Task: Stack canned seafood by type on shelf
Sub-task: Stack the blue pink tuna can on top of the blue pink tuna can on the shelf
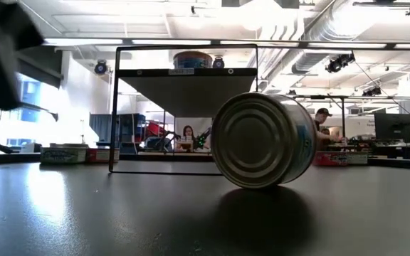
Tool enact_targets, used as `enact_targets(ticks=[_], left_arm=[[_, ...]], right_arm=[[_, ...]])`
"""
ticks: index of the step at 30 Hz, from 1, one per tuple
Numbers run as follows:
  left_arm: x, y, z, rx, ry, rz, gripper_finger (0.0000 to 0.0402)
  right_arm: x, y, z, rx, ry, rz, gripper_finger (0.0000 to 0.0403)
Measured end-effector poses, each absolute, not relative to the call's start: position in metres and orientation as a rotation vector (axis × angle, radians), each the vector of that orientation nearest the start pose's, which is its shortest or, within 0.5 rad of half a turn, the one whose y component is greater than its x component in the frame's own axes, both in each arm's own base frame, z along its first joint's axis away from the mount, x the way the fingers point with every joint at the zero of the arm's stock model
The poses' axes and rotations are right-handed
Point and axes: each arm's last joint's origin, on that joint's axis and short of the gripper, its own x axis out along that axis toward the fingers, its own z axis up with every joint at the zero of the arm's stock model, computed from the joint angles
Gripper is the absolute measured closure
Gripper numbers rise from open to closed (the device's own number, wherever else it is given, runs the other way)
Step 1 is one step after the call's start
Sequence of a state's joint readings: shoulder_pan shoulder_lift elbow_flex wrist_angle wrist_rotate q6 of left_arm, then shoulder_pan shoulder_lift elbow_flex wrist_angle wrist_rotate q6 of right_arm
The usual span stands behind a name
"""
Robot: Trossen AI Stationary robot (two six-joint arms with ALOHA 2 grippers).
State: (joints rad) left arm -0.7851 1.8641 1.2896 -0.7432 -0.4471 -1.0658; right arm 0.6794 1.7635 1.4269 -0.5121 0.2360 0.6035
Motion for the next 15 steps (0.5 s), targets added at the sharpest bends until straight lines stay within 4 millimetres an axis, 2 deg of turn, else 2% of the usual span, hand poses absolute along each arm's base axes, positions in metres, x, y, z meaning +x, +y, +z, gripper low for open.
enact_targets(ticks=[3, 8, 11, 15], left_arm=[[0.256, -0.251, 0.183, -0.236, 1.043, 0.303, 0.0402], [0.248, -0.258, 0.186, -0.293, 1.03, 0.308, 0.0402], [0.245, -0.258, 0.194, -0.292, 1.021, 0.282, 0.0402], [0.242, -0.249, 0.216, -0.249, 0.994, 0.228, 0.0401]], right_arm=[[0.316, 0.235, 0.267, 0.137, 0.903, 0.075, 0.0129], [0.335, 0.22, 0.245, 0.088, 0.965, -0.182, 0.0112], [0.343, 0.213, 0.24, 0.19, 0.925, -0.302, 0.0111], [0.344, 0.204, 0.22, 0.276, 0.936, -0.447, 0.0111]])
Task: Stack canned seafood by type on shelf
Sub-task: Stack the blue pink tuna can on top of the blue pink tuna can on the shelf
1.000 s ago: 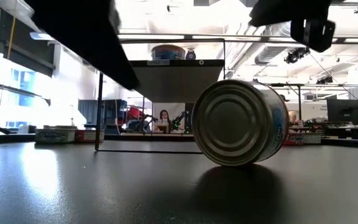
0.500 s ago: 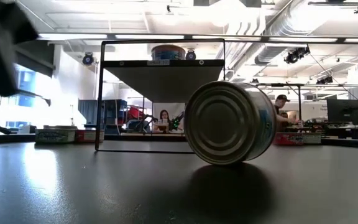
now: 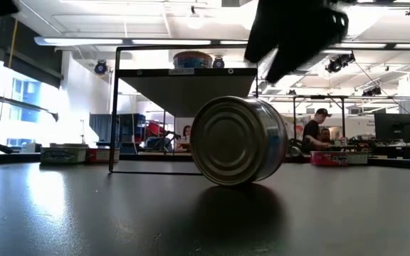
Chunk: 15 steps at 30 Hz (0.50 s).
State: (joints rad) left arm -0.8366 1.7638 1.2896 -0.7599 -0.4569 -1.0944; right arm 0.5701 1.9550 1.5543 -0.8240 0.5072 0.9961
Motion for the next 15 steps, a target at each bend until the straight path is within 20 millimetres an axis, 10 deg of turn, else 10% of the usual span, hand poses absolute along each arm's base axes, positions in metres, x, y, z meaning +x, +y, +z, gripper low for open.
enact_targets(ticks=[15], left_arm=[[0.232, -0.208, 0.285, -0.134, 0.829, 0.12, 0.0401]], right_arm=[[0.363, 0.19, 0.204, 0.327, 0.882, -0.406, 0.0111]])
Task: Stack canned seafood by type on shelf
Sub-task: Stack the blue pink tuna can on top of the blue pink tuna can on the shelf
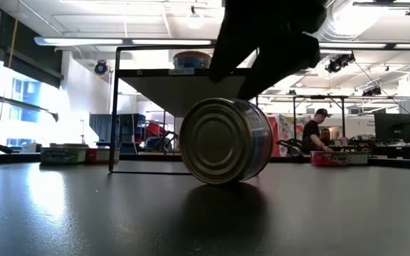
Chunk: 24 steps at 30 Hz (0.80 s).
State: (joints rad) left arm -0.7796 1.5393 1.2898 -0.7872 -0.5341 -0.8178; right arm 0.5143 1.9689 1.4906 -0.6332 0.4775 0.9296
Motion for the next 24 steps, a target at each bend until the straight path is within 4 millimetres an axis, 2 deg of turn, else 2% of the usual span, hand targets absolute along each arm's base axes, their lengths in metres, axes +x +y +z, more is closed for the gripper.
enact_targets(ticks=[7, 15, 18, 22, 24], left_arm=[[0.23, -0.211, 0.283, -0.112, 0.838, 0.113, 0.0402], [0.23, -0.211, 0.284, -0.098, 0.811, 0.133, 0.0402], [0.231, -0.212, 0.285, -0.096, 0.779, 0.141, 0.0401], [0.233, -0.214, 0.298, -0.079, 0.709, 0.048, 0.0401], [0.231, -0.212, 0.308, -0.078, 0.67, 0.007, 0.0401]], right_arm=[[0.37, 0.186, 0.181, 0.315, 0.922, -0.444, 0.0111], [0.373, 0.192, 0.166, 0.349, 1.003, -0.379, 0.0119], [0.373, 0.193, 0.167, 0.337, 0.971, -0.4, 0.0157], [0.375, 0.193, 0.17, 0.346, 0.942, -0.397, 0.0238], [0.376, 0.195, 0.172, 0.378, 0.943, -0.364, 0.0237]])
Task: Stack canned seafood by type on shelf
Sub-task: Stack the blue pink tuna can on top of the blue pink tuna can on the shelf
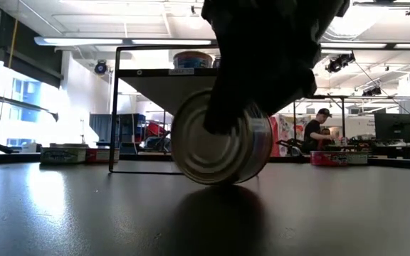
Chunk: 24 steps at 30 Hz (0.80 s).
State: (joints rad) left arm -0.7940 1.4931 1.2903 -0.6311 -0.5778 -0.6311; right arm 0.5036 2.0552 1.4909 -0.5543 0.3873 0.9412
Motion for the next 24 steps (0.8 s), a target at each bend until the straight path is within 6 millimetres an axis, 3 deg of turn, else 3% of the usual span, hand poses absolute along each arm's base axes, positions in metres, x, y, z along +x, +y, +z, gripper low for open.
enact_targets(ticks=[4, 8, 11, 14, 17, 24], left_arm=[[0.216, -0.2, 0.337, -0.154, 0.618, -0.09, 0.0401], [0.189, -0.179, 0.374, -0.24, 0.515, -0.163, 0.0401], [0.168, -0.164, 0.395, -0.217, 0.411, -0.157, 0.0401], [0.154, -0.154, 0.406, -0.155, 0.329, -0.113, 0.0401], [0.148, -0.148, 0.411, -0.113, 0.295, -0.093, 0.0401], [0.157, -0.149, 0.409, -0.066, 0.274, -0.017, 0.0401]], right_arm=[[0.381, 0.207, 0.195, 0.395, 0.95, -0.189, 0.0237], [0.387, 0.224, 0.255, 0.316, 0.827, 0.015, 0.0237], [0.392, 0.222, 0.304, 0.172, 0.734, 0.032, 0.0237], [0.398, 0.197, 0.339, -0.008, 0.668, -0.109, 0.0237], [0.402, 0.164, 0.361, -0.157, 0.667, -0.238, 0.0237], [0.418, 0.077, 0.378, -0.461, 0.782, -0.373, 0.0237]])
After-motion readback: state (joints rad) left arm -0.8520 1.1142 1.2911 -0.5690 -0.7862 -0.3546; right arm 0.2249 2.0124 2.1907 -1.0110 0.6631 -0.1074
